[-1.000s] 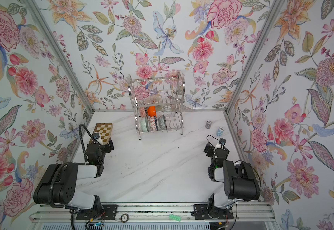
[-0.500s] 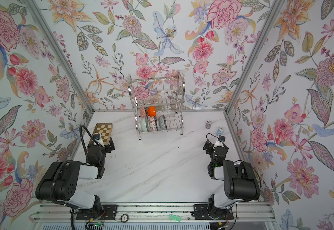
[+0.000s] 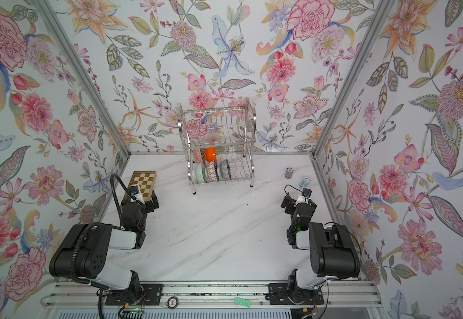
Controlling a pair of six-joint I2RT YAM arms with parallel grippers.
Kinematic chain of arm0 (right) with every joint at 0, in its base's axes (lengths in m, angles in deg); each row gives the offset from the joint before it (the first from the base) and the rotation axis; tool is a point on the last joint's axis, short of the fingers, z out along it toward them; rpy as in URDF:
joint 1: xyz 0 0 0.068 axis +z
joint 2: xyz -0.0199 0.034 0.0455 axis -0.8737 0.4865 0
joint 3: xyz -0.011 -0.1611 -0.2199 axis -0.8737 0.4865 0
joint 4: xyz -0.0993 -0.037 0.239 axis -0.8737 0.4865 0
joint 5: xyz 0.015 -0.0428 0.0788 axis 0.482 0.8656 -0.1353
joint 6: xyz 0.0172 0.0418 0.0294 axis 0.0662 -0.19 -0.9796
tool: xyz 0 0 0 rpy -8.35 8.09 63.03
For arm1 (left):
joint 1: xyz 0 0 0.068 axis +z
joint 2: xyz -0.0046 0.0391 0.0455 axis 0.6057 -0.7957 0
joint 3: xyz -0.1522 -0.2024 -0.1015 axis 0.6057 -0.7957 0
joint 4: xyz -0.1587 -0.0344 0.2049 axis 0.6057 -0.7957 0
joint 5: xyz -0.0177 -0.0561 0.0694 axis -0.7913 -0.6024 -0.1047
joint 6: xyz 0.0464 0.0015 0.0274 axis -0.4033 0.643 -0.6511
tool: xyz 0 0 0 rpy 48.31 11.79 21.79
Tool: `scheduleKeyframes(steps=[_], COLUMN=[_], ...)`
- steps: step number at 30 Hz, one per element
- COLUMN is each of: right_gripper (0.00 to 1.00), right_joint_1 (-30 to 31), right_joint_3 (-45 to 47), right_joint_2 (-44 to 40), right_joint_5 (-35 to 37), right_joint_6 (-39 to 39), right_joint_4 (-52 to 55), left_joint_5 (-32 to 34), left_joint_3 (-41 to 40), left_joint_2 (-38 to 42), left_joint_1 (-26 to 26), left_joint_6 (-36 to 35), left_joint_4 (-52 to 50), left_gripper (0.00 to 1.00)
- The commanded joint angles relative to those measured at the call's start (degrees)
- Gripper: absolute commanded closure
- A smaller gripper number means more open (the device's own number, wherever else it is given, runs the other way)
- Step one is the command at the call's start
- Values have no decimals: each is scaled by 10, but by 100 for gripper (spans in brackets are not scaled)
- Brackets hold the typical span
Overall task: Load bowls into a dish rack
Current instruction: Reset both arms
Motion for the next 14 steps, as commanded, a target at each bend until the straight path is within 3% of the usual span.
scheduleKeyframes(steps=[1, 14], right_gripper=[2, 1], right_joint_1=[0, -12], right_joint_3=[-2, -3], right_joint_2=[2, 1], right_joint_5=[8, -15], right_joint_6=[4, -2], right_joint_4=[-3, 2], left_joint_5=[9, 9], left_joint_3=[-7, -7], left_joint_2=[-5, -5], left_joint_1=[-3, -3], left_joint_6=[-9, -8], left_joint_4=[23, 24], left_gripper=[1, 1])
